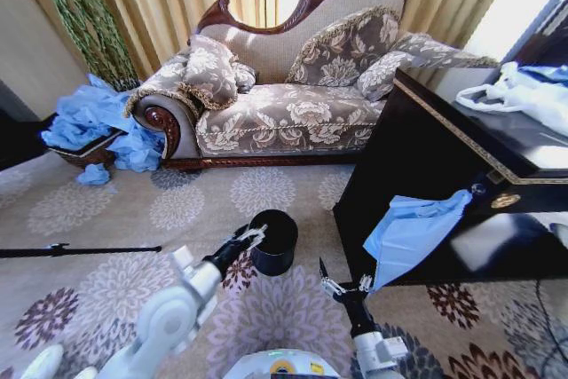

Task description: Place a garbage bag over the trash bin.

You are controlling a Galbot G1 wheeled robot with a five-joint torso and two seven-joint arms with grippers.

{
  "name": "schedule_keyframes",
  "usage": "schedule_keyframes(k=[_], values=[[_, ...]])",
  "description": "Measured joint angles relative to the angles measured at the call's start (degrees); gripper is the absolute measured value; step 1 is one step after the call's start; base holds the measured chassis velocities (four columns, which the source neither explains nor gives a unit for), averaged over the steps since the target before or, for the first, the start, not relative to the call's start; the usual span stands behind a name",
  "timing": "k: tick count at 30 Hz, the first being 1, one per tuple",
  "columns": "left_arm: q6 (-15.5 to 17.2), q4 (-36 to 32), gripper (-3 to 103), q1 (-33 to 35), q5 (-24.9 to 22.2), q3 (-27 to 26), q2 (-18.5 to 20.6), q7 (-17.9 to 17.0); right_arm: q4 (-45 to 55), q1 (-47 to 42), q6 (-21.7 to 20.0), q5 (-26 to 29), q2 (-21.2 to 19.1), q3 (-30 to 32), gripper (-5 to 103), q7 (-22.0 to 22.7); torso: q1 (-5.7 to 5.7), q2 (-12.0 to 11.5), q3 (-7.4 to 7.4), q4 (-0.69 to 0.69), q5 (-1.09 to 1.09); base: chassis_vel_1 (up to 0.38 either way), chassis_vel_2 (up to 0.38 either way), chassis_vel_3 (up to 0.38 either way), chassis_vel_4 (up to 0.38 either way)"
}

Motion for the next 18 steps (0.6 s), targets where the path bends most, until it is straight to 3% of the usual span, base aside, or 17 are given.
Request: schedule_keyframes(k=[4, 10, 11, 12, 13, 18], values=[[0.7, 3.2, 100, -9.8, -6.6, 7.8, -0.8, -3.7, -1.1, 1.3, -0.5, 0.8, -0.5, 0.1, 100, 0.3, 0.0, 0.0, 0.0, 0.01, 0.0, 0.0, 0.0, 0.0, 0.0], [1.2, 6.2, 100, -17.7, -11.0, 12.3, -2.4, -4.9, -2.3, 1.6, -0.3, 0.7, -0.5, -0.1, 100, 0.2, 0.0, 0.0, 0.0, 0.0, 0.01, 0.0, 0.0, 0.0, 0.0], [1.5, 7.5, 100, -21.1, -15.1, 14.2, -3.5, -5.9, -2.7, 1.7, -0.3, 0.3, -0.1, -0.2, 100, 0.2, 0.0, 0.0, 0.0, 0.0, 0.01, 0.0, 0.0, 0.0, 0.0], [1.5, 7.5, 100, -21.1, -15.1, 14.2, -3.5, -5.9, -2.7, 1.7, -0.3, 0.3, -0.1, -0.2, 100, 0.2, 0.0, 0.0, 0.0, 0.0, 0.01, 0.0, 0.0, 0.0, 0.0], [1.6, 8.6, 100, -24.0, -18.3, 16.0, -4.8, -6.5, -3.1, 1.8, -0.2, -0.2, 0.4, -0.3, 100, 0.2, 0.0, 0.0, 0.0, 0.0, 0.01, 0.0, 0.0, 0.0, 0.0], [1.8, 10.0, 100, -27.3, -20.6, 18.1, -7.1, -6.6, -3.6, 1.8, -0.2, -0.9, 1.0, -0.4, 100, 0.2, 0.0, 0.0, 0.0, 0.01, 0.01, 0.0, 0.0, 0.0, 0.0]])
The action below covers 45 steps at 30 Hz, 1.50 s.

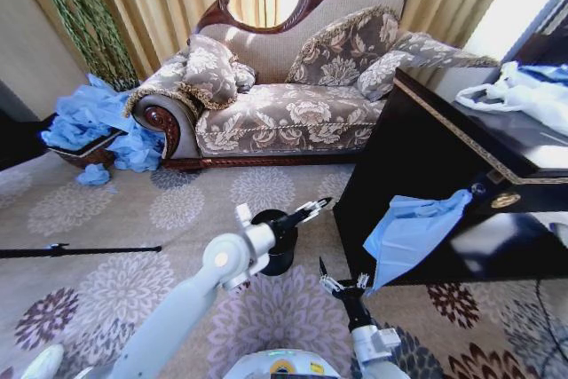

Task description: Place a garbage bag over the trash bin.

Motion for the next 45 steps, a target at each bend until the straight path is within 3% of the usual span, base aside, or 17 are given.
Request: schedule_keyframes(k=[16, 20, 31, 37, 45], values=[[1.9, 3.0, 100, -4.4, -4.3, 3.3, -2.9, 0.1, -0.9, 0.2, 0.0, -0.6, 0.5, -0.1, 100, 0.1, -0.01, 0.0, 0.0, 0.0, -0.01, 0.0, 0.0, 0.0, 0.0], [2.0, 5.1, 100, -5.9, -4.0, 5.1, -4.9, 0.1, -1.4, 0.4, 0.0, -0.7, 0.7, 0.0, 100, 0.2, -0.01, 0.0, 0.0, 0.01, 0.0, 0.0, 0.0, 0.0, 0.0], [3.6, 16.7, 100, -13.5, -5.2, 11.8, -16.4, 1.8, -2.7, 1.9, 0.0, 0.3, -0.3, 1.1, 100, 1.1, 0.0, 0.0, 0.0, -0.01, 0.01, 0.0, 0.0, 0.0, 0.0], [4.4, 19.5, 100, -15.3, -5.7, 15.3, -19.1, 2.3, -2.9, 2.3, 0.3, 0.6, -0.4, 1.2, 100, 1.1, -0.01, 0.0, -0.01, 0.0, 0.0, 0.0, 0.0, 0.0, 0.0], [4.6, 21.4, 100, -15.4, -5.4, 16.0, -20.7, 2.7, -3.1, 2.4, 1.1, 1.2, -0.8, 1.7, 100, 1.4, -0.01, 0.0, -0.01, 0.0, -0.01, 0.0, 0.0, 0.0, 0.0]])
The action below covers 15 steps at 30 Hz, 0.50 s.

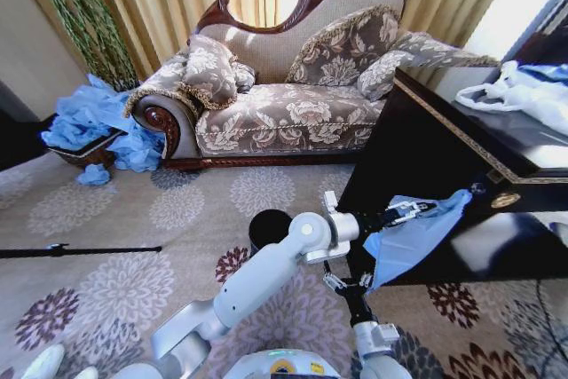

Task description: Place a garbage bag over the trash bin.

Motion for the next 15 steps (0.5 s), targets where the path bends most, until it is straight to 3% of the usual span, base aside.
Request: schedule_keyframes(k=[2, 13, 14, 15], values=[[0.0, 0.3, 103, 0.0, 0.2, -0.1, -0.3, 0.0, 0.0, 0.0, 0.0, 0.1, -0.1, 0.1, 100, 0.0, 0.0, 0.0, 0.0, 0.0, 0.0, 0.0, 0.0, 0.0, 0.0], [-0.2, 1.8, 90, -0.5, 1.7, -0.1, -1.0, 1.1, -0.2, 0.3, 0.1, 0.2, -0.2, -0.2, 100, 0.4, 0.0, 0.0, 0.0, 0.0, 0.0, 0.0, 0.0, 0.0, 0.0], [-0.2, 1.8, 80, -0.3, 2.0, 0.2, -1.0, 1.2, -0.3, 0.3, 0.1, 0.1, -0.2, -0.2, 100, 0.4, 0.0, 0.0, 0.0, 0.0, 0.0, 0.0, 0.0, 0.0, 0.0], [-0.2, 1.8, 80, -0.3, 2.0, 0.2, -1.0, 1.2, -0.3, 0.3, 0.1, 0.1, -0.2, -0.2, 100, 0.4, 0.0, 0.0, 0.0, 0.0, 0.0, 0.0, 0.0, 0.0, 0.0]])
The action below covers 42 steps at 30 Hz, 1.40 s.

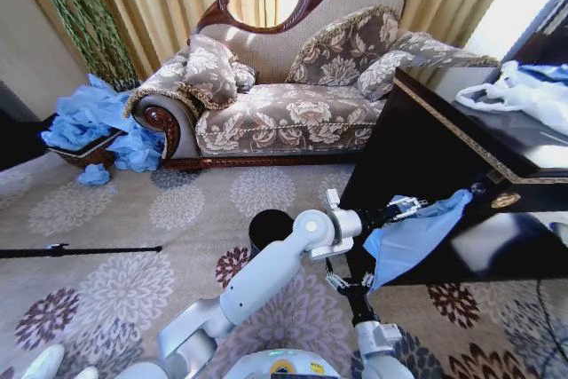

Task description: Place a garbage bag over the trash bin.

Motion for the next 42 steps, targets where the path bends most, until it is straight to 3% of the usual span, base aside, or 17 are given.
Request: schedule_keyframes(k=[2, 4, 7, 8, 14, 16, 20, 31, 42], values=[[0.1, 0.0, 69, 0.2, 0.2, 0.2, 0.0, 0.1, 0.0, 0.0, 0.1, -0.1, 0.0, 0.0, 100, 0.0, 0.0, 0.0, 0.0, 0.0, 0.0, 0.0, 0.0, 0.0, 0.0], [0.1, 0.1, 69, 0.2, 0.2, 0.3, 0.0, 0.1, 0.0, 0.0, 0.1, -0.2, 0.0, 0.0, 100, 0.0, 0.0, 0.0, 0.0, 0.0, 0.0, 0.0, 0.0, 0.0, 0.0], [0.1, 1.0, 53, 0.1, 0.5, 0.2, 0.0, 0.5, 0.0, 0.0, 0.2, -0.2, 0.1, -0.1, 100, -0.1, 0.0, 0.0, 0.0, 0.0, 0.0, 0.0, 0.0, 0.0, 0.0], [0.1, 1.0, 53, 0.1, 0.5, 0.2, 0.0, 0.5, 0.0, 0.0, 0.2, -0.2, 0.1, -0.1, 100, -0.1, 0.0, 0.0, 0.0, 0.0, 0.0, 0.0, 0.0, 0.0, 0.0], [0.6, 2.3, 26, 0.1, 1.5, 0.1, -0.9, 1.4, 0.0, -0.2, 0.4, -0.3, -0.1, -0.1, 100, -0.2, 0.0, 0.0, 0.0, 0.0, 0.0, 0.0, 0.0, 0.0, 0.0], [0.7, 2.5, 26, 0.1, 1.6, 0.1, -1.1, 1.5, 0.0, -0.3, 0.5, -0.3, -0.1, -0.1, 100, -0.2, 0.0, 0.0, 0.0, 0.0, 0.0, 0.0, 0.0, 0.0, 0.0], [1.0, 3.0, 4, 0.1, 2.2, 0.2, -1.6, 1.9, 0.1, -0.5, 0.6, -0.3, -0.1, -0.1, 100, -0.2, 0.0, 0.0, 0.0, 0.0, 0.0, 0.0, 0.0, 0.0, 0.0], [1.0, 2.2, 0, 0.5, 2.9, 0.3, -1.2, 2.2, 0.0, -0.7, 0.9, -0.5, 0.0, -0.2, 100, -0.2, 0.0, 0.0, 0.0, 0.0, 0.0, 0.0, 0.0, 0.0, 0.0], [0.0, -2.3, 0, 1.5, 3.4, -1.7, 3.0, -1.2, 0.0, -1.1, 1.6, -0.3, 0.0, -0.2, 100, -0.2, 0.0, 0.0, 0.0, 0.0, -0.01, 0.0, 0.0, 0.0, 0.0]])
